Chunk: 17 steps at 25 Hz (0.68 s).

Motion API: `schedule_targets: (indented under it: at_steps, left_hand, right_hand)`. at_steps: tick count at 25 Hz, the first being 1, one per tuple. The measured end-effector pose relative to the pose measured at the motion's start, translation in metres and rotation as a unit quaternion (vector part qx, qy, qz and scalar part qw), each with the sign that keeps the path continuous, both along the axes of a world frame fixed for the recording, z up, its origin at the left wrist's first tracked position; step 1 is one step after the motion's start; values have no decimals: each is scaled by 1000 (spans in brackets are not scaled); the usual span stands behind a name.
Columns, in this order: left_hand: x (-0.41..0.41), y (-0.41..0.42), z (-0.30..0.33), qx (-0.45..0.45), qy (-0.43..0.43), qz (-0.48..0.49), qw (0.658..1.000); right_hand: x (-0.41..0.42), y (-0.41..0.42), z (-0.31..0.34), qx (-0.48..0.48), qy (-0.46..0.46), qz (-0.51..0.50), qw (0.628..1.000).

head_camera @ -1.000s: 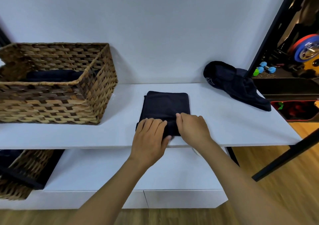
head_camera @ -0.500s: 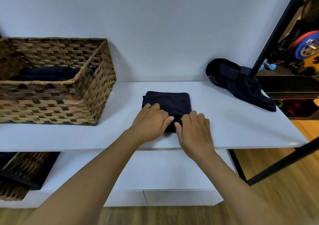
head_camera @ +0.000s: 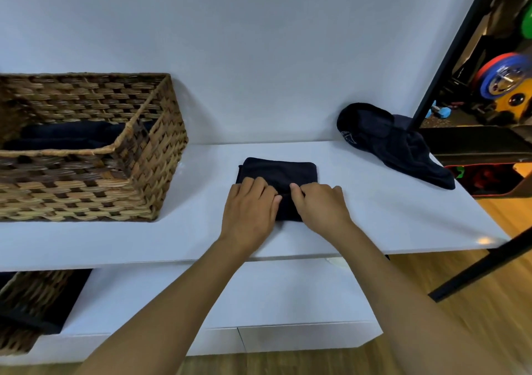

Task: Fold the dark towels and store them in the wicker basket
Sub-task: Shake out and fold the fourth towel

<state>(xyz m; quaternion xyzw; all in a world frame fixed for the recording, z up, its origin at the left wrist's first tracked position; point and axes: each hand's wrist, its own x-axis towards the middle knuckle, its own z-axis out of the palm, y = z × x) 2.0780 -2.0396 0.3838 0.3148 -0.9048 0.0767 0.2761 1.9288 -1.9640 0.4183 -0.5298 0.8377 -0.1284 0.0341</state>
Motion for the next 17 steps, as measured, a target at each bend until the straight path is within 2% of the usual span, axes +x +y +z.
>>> schedule_targets:
  at_steps: [3,7,8,9,11,12,14,17]
  left_hand:
    - [7,3,-4,-15,3,-18,1000]
    - [12,8,-2,-1,-22,-59,998]
    - [13,4,-1,1,-34,-66,997]
    - [14,0,0,-4,-45,-76,996]
    - [12,-9,9,7,-75,-104,992]
    - [10,-14,17,29,-95,-119,988]
    - [4,-27,30,113,-136,-142,974]
    - [-8,-42,45,239,-152,-154,947]
  right_hand:
    - [-11,-5,6,35,-132,-20,990]
    - [-12,-5,13,59,-168,-25,984]
    - [-9,-4,14,84,-142,-21,986]
    - [-5,-1,12,93,-73,-8,993]
    - [6,6,-4,9,113,6,993]
    - [13,11,-10,-45,165,-4,985]
    - [15,15,-23,-140,196,-14,970]
    - [12,19,-37,-175,179,-21,968]
